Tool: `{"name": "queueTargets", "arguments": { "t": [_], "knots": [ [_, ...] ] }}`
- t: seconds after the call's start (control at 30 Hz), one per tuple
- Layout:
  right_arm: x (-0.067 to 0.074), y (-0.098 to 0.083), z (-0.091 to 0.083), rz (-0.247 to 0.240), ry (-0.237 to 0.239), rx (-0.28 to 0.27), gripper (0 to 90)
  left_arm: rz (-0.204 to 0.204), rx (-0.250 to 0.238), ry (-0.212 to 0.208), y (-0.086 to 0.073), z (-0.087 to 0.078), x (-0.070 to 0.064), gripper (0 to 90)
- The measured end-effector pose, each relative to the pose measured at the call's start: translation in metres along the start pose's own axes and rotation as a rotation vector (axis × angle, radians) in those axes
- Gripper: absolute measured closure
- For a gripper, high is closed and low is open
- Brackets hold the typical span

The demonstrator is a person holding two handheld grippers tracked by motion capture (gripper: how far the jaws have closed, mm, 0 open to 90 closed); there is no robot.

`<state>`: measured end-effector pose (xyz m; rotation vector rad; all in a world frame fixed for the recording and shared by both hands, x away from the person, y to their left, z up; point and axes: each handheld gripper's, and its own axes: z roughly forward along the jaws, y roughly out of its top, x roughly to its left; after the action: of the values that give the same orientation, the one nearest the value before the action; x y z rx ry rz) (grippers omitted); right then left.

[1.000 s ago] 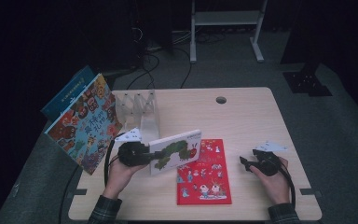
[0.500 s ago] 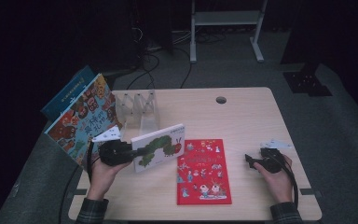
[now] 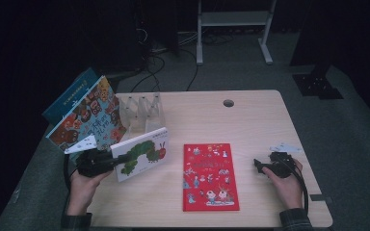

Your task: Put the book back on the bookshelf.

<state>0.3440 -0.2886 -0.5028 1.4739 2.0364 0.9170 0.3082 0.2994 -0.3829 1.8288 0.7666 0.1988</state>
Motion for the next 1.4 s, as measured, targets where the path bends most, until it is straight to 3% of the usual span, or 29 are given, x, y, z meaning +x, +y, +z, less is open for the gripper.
{"name": "queueTargets", "arguments": {
  "t": [0.07, 0.23, 0.47, 0.5, 0.73, 1.4],
  "knots": [
    [0.0, 0.0, 0.0, 0.0, 0.0, 0.0, 17.4, -0.003, -0.002, 0.005, -0.001, -0.002, 0.001, 75.3],
    [0.0, 0.0, 0.0, 0.001, -0.001, 0.0, 17.4, -0.01, -0.011, 0.071, -0.005, -0.013, 0.009, 75.2],
    [0.0, 0.0, 0.0, 0.003, -0.003, 0.0, 17.4, -0.008, -0.027, 0.148, 0.0, -0.007, 0.017, 75.2],
    [0.0, 0.0, 0.0, 0.003, -0.003, 0.0, 17.5, -0.003, -0.026, 0.175, 0.001, -0.002, 0.02, 75.2],
    [0.0, 0.0, 0.0, 0.003, -0.003, 0.0, 17.4, 0.001, -0.038, 0.225, 0.007, 0.014, 0.033, 75.2],
    [0.0, 0.001, 0.001, 0.004, -0.004, 0.0, 17.4, 0.021, -0.074, 0.319, 0.027, 0.065, 0.054, 75.2]
  ]
}}
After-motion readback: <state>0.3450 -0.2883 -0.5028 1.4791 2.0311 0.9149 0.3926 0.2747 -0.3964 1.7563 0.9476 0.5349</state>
